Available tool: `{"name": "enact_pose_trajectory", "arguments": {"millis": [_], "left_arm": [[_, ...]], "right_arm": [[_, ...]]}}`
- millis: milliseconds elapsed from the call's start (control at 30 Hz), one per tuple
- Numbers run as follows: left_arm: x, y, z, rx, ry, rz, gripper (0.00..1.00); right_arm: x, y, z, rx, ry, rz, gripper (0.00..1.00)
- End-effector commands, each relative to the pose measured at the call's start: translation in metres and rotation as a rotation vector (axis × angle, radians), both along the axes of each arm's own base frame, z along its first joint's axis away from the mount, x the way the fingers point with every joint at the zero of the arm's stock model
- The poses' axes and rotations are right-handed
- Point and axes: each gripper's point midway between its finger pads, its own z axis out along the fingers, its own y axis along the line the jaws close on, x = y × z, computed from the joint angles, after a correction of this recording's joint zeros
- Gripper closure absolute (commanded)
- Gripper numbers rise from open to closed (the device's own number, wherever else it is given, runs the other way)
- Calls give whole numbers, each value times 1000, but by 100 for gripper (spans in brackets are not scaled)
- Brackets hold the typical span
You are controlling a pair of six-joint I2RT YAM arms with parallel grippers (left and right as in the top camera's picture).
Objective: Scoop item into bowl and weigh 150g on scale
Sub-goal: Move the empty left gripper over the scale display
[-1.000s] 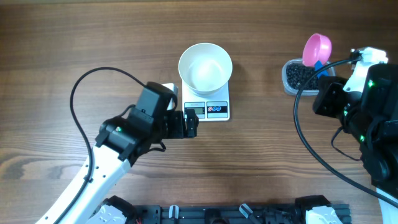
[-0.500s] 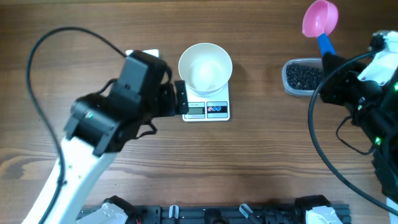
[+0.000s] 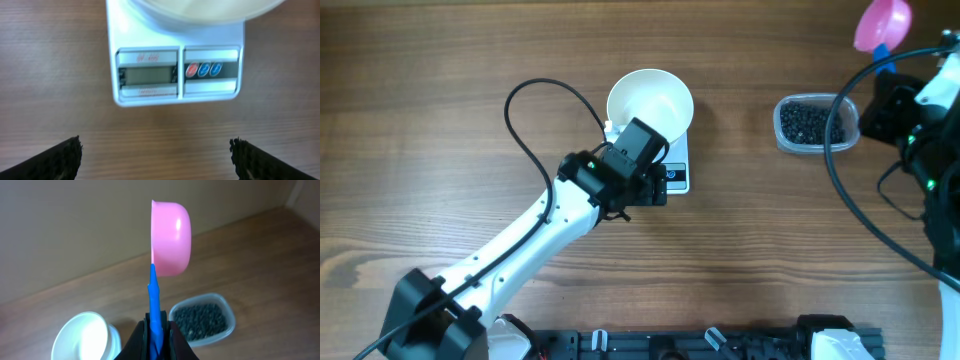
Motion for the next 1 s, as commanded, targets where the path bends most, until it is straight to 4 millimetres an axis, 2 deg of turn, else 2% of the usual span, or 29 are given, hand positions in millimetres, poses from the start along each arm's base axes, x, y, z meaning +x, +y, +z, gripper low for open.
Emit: {"name": "enact_pose_trajectory", "arguments": {"millis": [0, 67, 200, 700, 867, 967], "left_arm": [[15, -7, -2, -50, -78, 13, 0], [23, -9, 2, -58, -115, 22, 0], [32, 7, -2, 30, -159, 65, 0], [28, 7, -48, 101, -80, 45, 0], [16, 9, -70, 101, -53, -20, 0], [15, 6, -76, 76, -60, -25, 0]], "right_arm": [[1, -12, 14, -18, -45, -23, 96], [1, -17, 15, -21, -47, -37, 96], [1, -19, 15, -37, -45, -35, 96], [1, -19, 15, -40, -43, -34, 96], [1, -19, 14, -40, -41, -33, 96], [1, -19, 14, -40, -41, -33, 96]]}}
